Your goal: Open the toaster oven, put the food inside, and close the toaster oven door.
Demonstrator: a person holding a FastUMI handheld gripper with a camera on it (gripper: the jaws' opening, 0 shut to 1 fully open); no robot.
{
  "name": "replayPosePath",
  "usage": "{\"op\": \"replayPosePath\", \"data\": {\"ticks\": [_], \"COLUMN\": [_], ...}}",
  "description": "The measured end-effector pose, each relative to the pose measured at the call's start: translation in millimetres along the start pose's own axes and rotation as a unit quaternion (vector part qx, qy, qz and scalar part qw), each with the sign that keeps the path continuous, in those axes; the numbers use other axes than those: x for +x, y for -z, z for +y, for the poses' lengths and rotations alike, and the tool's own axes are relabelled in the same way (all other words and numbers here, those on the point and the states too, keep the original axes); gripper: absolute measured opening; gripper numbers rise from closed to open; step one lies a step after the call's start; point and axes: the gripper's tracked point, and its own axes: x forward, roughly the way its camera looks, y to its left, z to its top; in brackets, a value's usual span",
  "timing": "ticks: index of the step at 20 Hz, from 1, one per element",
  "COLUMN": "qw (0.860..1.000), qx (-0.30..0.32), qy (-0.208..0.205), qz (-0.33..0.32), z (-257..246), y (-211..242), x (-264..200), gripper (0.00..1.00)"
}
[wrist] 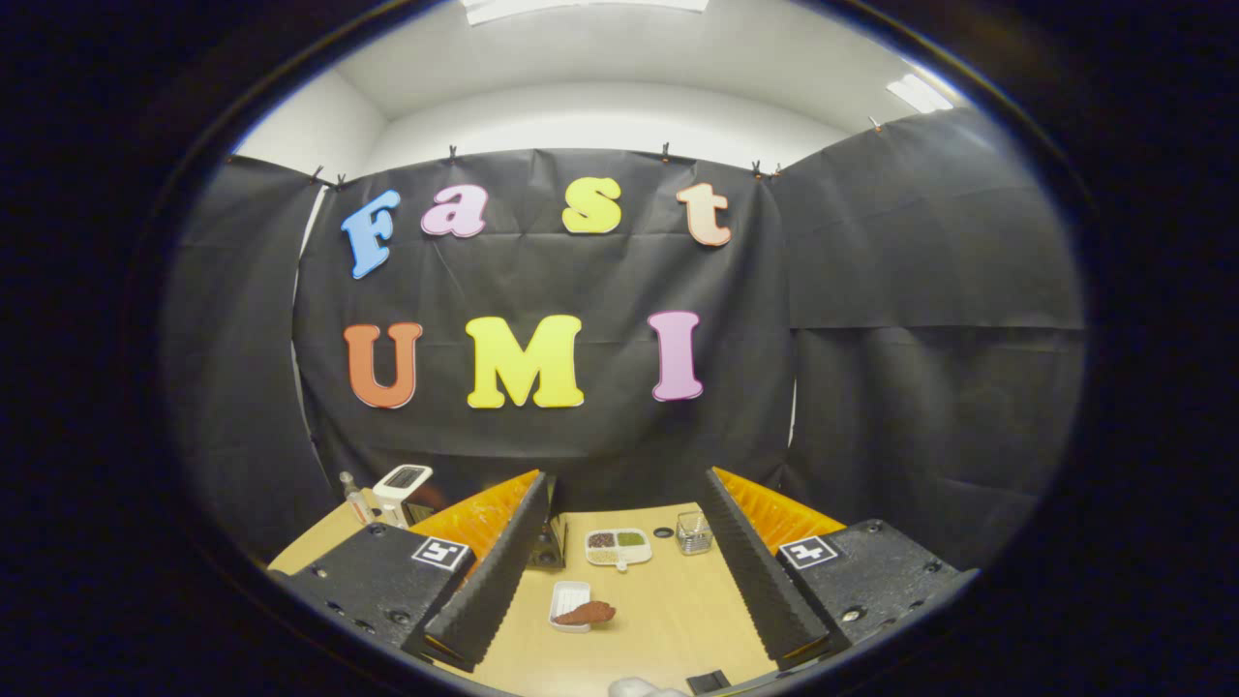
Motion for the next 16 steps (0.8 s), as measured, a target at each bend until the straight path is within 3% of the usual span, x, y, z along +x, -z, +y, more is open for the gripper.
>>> {"op": "replayPosePath", "data": {"ticks": [11,16], "qw": [1.0,1.0], "qx": [-0.007,-0.003], "qy": [-0.003,-0.013], "qz": [-0.005,-0.01], "z": [27,71], "y": [-4,1], "x": [9,38], "gripper": [1.0,1.0]}}
